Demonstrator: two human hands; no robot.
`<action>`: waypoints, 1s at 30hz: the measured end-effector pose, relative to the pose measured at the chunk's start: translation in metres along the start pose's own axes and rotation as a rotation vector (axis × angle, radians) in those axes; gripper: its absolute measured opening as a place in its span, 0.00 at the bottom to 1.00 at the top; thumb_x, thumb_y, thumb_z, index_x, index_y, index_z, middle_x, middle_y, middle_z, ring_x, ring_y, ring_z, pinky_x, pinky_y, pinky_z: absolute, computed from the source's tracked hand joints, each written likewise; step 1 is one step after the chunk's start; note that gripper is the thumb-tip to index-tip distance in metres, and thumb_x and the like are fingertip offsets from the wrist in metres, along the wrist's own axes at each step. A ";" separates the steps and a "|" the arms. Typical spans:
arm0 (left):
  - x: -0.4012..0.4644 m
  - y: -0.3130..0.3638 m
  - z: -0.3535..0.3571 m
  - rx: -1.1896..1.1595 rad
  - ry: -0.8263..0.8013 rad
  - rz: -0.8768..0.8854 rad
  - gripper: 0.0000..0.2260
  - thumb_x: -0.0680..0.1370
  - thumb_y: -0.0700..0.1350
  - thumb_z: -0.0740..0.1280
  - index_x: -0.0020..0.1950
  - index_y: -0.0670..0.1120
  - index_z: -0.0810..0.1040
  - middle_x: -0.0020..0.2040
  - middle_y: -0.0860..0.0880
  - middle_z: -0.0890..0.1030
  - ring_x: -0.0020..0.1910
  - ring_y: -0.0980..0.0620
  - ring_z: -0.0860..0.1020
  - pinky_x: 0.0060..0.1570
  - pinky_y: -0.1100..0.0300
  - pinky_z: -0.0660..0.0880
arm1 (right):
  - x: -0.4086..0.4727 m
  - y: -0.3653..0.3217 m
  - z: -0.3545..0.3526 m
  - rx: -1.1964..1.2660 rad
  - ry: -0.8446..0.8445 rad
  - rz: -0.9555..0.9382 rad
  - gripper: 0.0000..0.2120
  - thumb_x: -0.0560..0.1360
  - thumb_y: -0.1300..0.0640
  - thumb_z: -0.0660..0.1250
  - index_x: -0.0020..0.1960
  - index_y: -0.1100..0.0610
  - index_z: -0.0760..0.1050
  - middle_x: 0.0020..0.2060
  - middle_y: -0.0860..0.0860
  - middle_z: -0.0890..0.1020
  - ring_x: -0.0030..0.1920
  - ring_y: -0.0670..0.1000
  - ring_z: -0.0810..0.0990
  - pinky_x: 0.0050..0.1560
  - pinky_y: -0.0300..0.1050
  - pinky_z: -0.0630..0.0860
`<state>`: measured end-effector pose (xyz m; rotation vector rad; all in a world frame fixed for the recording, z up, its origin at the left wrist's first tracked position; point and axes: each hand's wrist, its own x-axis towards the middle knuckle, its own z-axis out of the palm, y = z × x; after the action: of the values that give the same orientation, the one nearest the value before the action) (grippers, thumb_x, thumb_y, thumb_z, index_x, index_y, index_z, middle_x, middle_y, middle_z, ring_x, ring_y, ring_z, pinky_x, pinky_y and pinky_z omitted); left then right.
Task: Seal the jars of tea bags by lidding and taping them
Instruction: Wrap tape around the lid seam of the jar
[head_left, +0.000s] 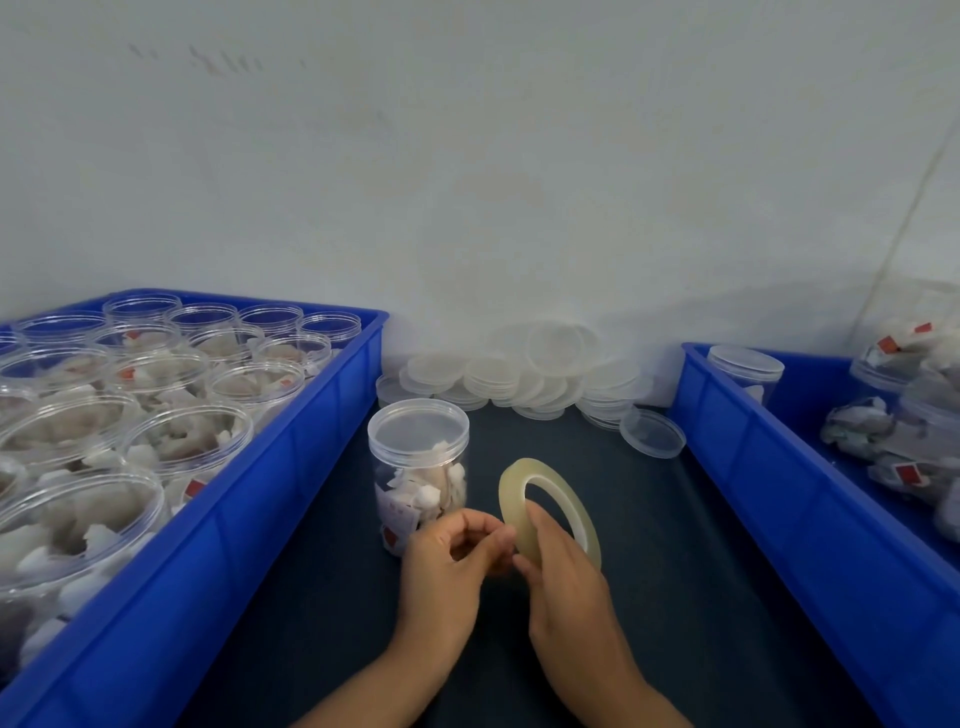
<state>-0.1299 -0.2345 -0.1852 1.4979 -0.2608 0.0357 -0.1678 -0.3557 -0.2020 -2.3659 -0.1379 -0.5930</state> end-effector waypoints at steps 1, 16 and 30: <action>0.000 -0.001 0.000 0.036 -0.010 0.013 0.05 0.75 0.36 0.70 0.41 0.43 0.82 0.36 0.48 0.84 0.36 0.53 0.83 0.38 0.66 0.78 | 0.000 0.001 0.000 -0.004 0.003 -0.002 0.26 0.79 0.65 0.61 0.76 0.58 0.59 0.63 0.48 0.73 0.56 0.32 0.66 0.56 0.17 0.58; 0.000 -0.004 -0.002 0.572 0.024 0.431 0.08 0.78 0.38 0.67 0.42 0.49 0.74 0.36 0.58 0.76 0.38 0.58 0.76 0.39 0.67 0.74 | -0.001 -0.011 -0.005 -0.095 -0.014 0.022 0.24 0.81 0.54 0.59 0.76 0.52 0.59 0.63 0.44 0.75 0.62 0.38 0.71 0.53 0.17 0.58; 0.004 0.000 -0.009 0.580 -0.048 0.518 0.09 0.76 0.39 0.70 0.45 0.52 0.72 0.43 0.55 0.78 0.43 0.58 0.78 0.45 0.61 0.77 | 0.001 -0.014 -0.018 -0.061 -0.043 0.093 0.27 0.80 0.49 0.61 0.76 0.44 0.55 0.62 0.43 0.75 0.51 0.37 0.70 0.48 0.29 0.67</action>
<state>-0.1246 -0.2266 -0.1847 1.9678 -0.7177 0.5273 -0.1768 -0.3568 -0.1813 -2.4301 -0.0283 -0.5089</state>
